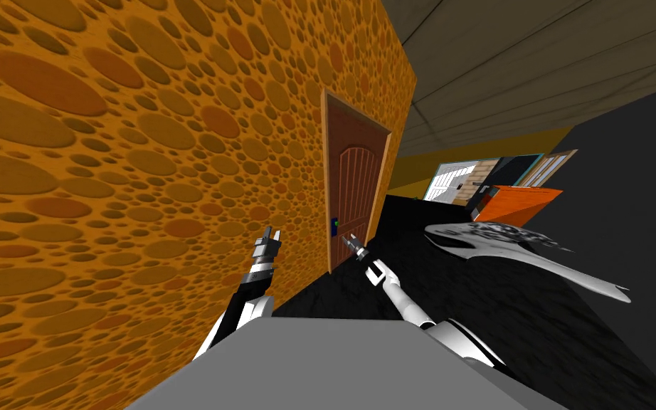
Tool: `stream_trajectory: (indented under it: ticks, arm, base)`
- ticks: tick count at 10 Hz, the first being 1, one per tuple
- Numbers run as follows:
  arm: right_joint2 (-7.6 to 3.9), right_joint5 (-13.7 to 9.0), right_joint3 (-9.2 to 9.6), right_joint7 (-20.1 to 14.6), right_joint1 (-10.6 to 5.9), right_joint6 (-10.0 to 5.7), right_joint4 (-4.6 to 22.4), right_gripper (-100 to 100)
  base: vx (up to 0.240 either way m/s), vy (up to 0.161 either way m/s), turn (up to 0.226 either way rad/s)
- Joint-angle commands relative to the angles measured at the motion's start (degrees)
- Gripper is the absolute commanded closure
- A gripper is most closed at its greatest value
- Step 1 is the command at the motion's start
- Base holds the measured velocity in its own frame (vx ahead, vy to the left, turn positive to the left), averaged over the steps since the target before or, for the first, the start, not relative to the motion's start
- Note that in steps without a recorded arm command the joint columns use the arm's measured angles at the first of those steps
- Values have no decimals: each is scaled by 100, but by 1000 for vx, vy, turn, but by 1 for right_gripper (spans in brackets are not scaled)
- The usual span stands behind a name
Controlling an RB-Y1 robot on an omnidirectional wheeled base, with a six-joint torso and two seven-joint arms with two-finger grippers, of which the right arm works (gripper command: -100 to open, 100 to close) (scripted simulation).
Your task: Pull the door open
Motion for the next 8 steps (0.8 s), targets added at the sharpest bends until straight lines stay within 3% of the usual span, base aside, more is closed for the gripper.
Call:
stream_trajectory:
  ticks: [1, 8]
  arm:
    - [-34, 74, 35, 87, -109, -7, 177, -100]
    - [-158, 420, 184, 504, -661, -55, 1089, -100]
  base:
    - [80, -22, 22]
    - [101, -31, 25]
